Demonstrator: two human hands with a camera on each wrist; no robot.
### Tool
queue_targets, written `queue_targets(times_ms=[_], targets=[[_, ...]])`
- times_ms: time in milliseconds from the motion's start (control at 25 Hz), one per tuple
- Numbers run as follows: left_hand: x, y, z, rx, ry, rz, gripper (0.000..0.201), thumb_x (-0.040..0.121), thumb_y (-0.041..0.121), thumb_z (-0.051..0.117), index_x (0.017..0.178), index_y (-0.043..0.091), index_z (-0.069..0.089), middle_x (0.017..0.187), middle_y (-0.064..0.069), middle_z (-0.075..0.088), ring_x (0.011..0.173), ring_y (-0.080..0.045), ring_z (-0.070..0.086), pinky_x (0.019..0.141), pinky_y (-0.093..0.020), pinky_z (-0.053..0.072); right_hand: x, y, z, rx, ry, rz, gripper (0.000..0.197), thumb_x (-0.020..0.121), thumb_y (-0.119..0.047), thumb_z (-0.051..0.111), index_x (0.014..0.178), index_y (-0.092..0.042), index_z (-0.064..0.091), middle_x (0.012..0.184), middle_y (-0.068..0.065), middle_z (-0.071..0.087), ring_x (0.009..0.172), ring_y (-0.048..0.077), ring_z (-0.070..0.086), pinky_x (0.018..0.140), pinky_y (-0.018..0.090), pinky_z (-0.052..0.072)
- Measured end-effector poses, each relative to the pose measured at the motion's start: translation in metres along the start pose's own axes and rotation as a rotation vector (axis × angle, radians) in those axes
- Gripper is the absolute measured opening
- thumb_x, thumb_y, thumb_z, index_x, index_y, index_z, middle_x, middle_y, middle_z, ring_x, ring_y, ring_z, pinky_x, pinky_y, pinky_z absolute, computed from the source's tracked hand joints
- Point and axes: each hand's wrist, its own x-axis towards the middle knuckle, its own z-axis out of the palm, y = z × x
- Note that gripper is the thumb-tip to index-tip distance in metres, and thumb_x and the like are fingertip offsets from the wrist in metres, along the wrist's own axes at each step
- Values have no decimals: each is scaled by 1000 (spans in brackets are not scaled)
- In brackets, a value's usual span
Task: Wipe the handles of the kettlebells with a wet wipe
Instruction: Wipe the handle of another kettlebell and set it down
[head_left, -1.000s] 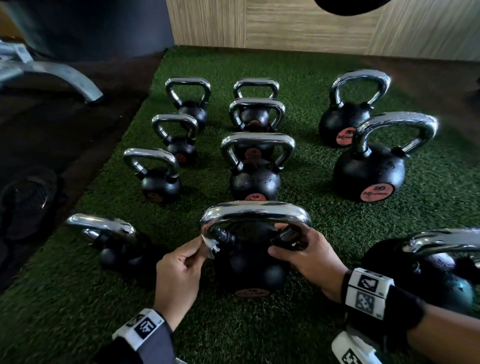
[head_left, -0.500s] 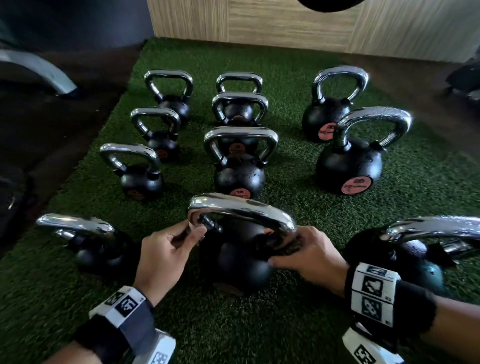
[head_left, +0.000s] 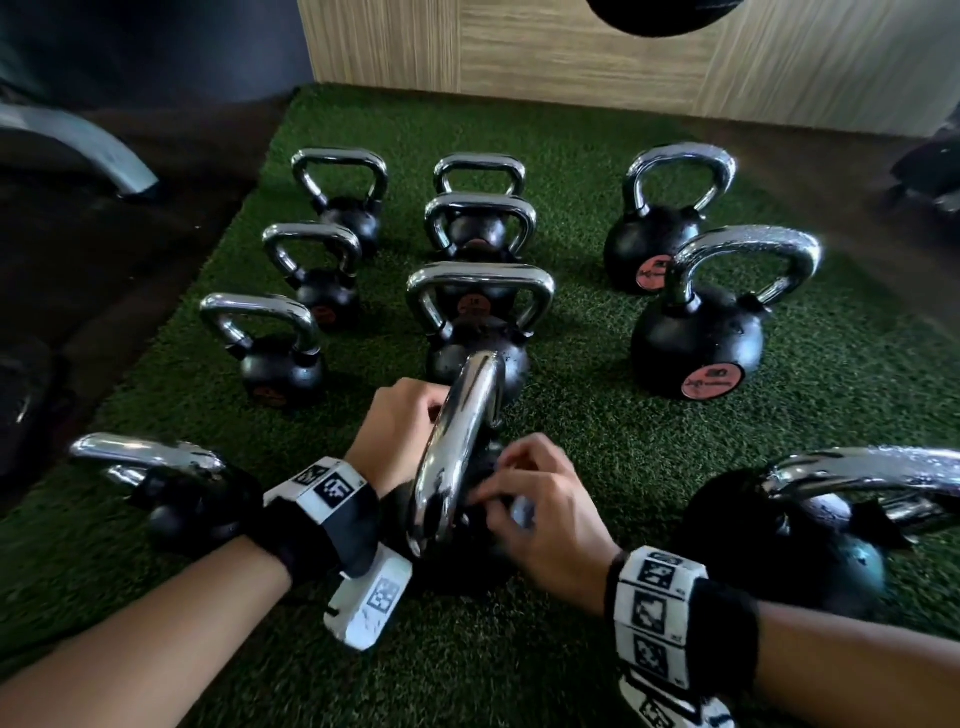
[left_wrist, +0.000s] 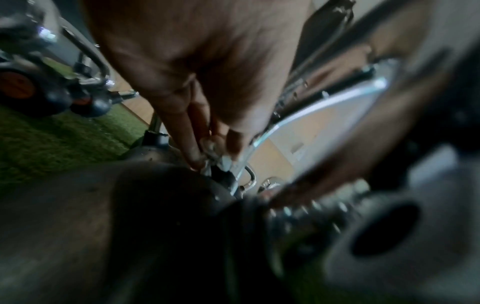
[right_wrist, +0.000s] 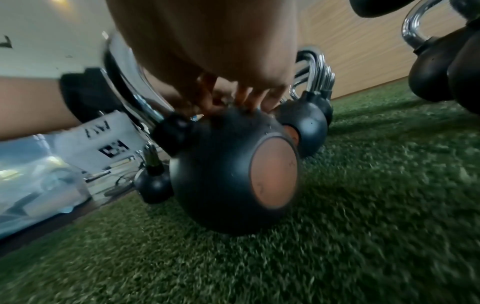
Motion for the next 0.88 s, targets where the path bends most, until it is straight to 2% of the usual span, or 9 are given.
queue_targets(times_ms=[80,160,200,280,360,440,560,680,880], targets=[[-4,-7,-2,-121,-52,-35,39,91,11,70,63,38,73,62,24,70,50,16,48,48,-6,32,9,4,10,54,9,147,65,81,-44,77,138,-35,46,138,-7,39,130,11,36,113,27,30],[-8,-10,-2,-190,-48,-30,31,90,2,70,79,31,73,86,19,72,65,24,54,53,-1,33,15,9,20,167,-80,225,91,80,-56,75,149,-36,19,152,-8,28,142,13,27,121,37,25],[-9,-7,-4,-177,-37,-15,33,88,1,70,82,34,69,85,23,69,64,23,57,51,-1,32,16,13,24,221,-101,246,98,79,-59,74,151,-37,11,156,-6,26,146,14,25,122,39,24],[-8,-1,-5,-92,-36,37,45,86,3,71,80,47,67,67,25,68,51,19,55,46,-6,31,18,19,26,313,-89,319,114,71,-67,74,154,-36,2,162,-2,20,149,15,22,124,38,23],[2,3,-7,-43,21,89,41,88,5,71,81,46,75,64,13,70,54,14,52,51,-16,42,18,23,28,293,-81,354,121,68,-71,74,158,-32,4,165,-3,17,151,13,18,125,36,20],[11,3,-8,-190,106,47,24,92,10,71,105,27,80,92,7,80,82,8,65,72,-21,55,19,24,29,235,-77,331,110,73,-67,73,158,-29,15,163,-5,20,151,10,18,126,36,18],[15,-2,-5,-260,90,-1,25,93,8,70,116,17,77,112,4,76,104,-2,70,92,-23,56,21,24,27,233,-91,317,103,76,-62,73,157,-27,19,159,-6,24,149,10,21,125,36,19],[22,-2,-15,-251,-35,15,25,96,11,67,118,20,76,115,8,75,110,-5,69,96,-27,56,21,23,27,217,-80,310,103,78,-59,74,157,-23,19,159,-3,25,148,11,22,125,36,19],[24,6,-50,-478,-191,30,29,90,13,71,116,25,75,115,8,75,108,-8,71,92,-22,57,22,25,26,226,-86,297,102,77,-59,75,157,-25,20,157,-3,27,147,12,24,125,38,21]])
